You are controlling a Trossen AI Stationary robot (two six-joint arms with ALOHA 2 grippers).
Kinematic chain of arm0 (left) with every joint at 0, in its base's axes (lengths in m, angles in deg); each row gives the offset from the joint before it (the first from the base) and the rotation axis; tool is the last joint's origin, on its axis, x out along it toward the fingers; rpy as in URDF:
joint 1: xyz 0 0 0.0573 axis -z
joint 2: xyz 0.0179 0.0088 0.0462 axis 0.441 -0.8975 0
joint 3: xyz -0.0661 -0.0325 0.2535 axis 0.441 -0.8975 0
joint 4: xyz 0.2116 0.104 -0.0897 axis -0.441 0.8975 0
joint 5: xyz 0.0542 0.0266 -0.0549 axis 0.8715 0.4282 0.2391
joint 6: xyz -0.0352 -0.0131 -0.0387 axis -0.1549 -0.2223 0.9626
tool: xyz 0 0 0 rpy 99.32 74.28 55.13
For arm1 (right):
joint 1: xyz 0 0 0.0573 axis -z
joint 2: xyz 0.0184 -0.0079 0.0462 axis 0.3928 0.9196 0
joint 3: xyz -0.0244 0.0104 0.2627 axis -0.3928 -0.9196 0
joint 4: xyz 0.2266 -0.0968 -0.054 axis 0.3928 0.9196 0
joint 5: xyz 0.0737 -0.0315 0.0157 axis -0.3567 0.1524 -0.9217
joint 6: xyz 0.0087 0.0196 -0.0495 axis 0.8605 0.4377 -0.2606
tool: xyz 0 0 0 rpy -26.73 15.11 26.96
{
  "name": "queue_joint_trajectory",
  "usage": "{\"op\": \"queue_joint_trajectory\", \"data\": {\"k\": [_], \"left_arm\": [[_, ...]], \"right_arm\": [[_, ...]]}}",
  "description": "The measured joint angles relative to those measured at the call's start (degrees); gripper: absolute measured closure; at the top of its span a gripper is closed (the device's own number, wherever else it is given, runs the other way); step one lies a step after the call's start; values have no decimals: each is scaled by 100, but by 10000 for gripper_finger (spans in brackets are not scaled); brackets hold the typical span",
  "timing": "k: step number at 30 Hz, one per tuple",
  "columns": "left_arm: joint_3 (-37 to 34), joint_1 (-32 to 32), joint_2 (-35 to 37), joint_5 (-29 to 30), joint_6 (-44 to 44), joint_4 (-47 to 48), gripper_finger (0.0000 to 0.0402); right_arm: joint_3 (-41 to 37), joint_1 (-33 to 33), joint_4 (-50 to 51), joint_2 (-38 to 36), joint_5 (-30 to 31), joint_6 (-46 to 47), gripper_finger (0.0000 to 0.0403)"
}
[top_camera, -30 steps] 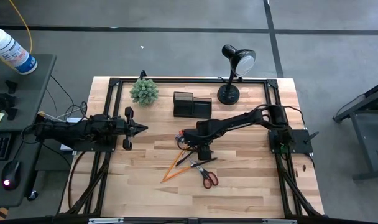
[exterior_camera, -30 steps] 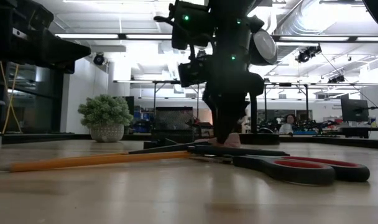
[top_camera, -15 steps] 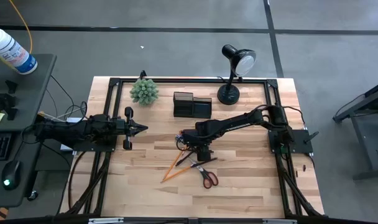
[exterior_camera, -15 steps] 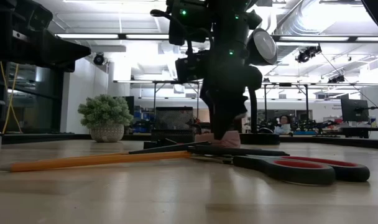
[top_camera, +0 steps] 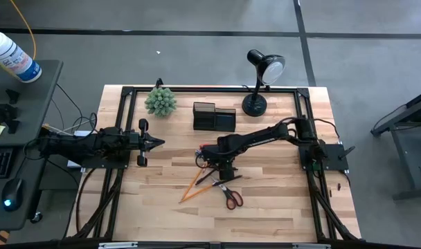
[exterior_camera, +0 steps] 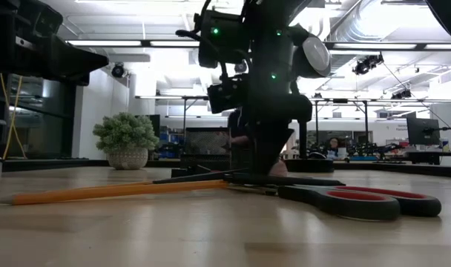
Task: Pick and place office supplies into organizer
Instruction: Put the pink sticky notes into the desk organizer
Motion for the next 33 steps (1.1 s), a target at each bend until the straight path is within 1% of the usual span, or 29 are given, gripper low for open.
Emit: {"op": "queue_joint_trajectory", "data": {"k": [3, 4, 8, 11, 16, 24, 30, 33], "left_arm": [[0, -1, 0, 0, -26, 0, 401], [0, -1, 0, 0, -24, -2, 401], [0, -1, 0, 0, -24, 0, 401], [0, 1, 1, 0, -24, 0, 401], [0, 1, 0, 0, -88, -2, 401], [0, -1, 0, 0, -181, 0, 401], [0, 2, 0, 0, -195, 0, 401], [0, 1, 0, 0, -195, 0, 401]], "right_arm": [[0, -3, -3, 0, -63, -8, 386], [0, -6, -14, 1, -61, -11, 394], [-4, -6, 16, -4, -4, 2, 395], [-4, -6, 176, -26, 164, -12, 399], [257, 66, 791, -15, 414, -114, 401], [1238, 227, 1594, -15, 633, -493, 402], [2054, 436, 2451, -17, 843, -836, 403], [2343, 577, 2764, -21, 1067, -1034, 403]]}}
